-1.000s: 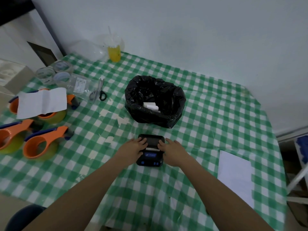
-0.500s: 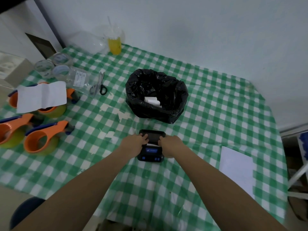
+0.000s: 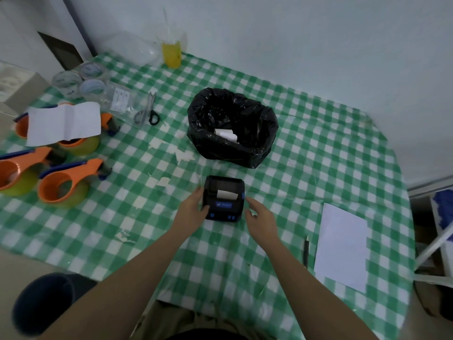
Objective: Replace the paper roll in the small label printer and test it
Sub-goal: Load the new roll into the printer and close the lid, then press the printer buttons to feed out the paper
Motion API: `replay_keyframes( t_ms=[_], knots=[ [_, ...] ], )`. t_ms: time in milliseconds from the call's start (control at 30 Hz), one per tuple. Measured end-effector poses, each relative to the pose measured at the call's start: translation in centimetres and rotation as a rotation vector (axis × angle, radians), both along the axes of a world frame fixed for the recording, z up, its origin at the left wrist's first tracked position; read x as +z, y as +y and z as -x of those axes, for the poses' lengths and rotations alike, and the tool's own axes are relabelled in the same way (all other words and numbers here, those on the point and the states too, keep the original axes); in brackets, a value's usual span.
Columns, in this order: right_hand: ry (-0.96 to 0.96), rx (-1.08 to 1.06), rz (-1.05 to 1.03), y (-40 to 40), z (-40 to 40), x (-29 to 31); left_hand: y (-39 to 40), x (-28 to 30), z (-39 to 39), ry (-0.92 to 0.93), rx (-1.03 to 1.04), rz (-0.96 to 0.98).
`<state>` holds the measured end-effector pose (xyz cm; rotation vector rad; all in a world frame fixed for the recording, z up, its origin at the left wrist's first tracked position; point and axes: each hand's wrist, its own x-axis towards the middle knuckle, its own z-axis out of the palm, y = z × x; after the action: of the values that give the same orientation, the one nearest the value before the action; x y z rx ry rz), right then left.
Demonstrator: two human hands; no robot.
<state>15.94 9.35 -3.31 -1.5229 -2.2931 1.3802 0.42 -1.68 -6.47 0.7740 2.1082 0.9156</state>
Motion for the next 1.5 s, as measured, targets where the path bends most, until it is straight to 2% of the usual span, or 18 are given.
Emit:
replay_keyframes(
  t_ms=[100, 233, 533, 1233, 1500],
  knots=[
    [-0.008, -0.045, 0.058, -1.0, -0.2, -0.7, -0.5, -0.7, -0.5, -0.074, 0.033, 0.042],
    [-0.021, -0.078, 0.008, -1.5, 0.2, -1.1, -0.4, -0.9, -0.8, -0.105, -0.001, 0.069],
    [-0.019, -0.045, -0.058, -2.7, 0.2, -1.4, -0.4, -1.5, -0.4, 0.009, -0.011, 0.062],
    [-0.057, -0.002, 0.034, -1.7, -0.7, -2.3, -0.2, -1.5, -0.1, 0.035, -0.042, 0.071],
    [-0.082, 0.022, 0.005, -1.5, -0.8, -2.5, 0.0, -1.3, -0.2, 0.069, -0.057, 0.080]
  ],
)
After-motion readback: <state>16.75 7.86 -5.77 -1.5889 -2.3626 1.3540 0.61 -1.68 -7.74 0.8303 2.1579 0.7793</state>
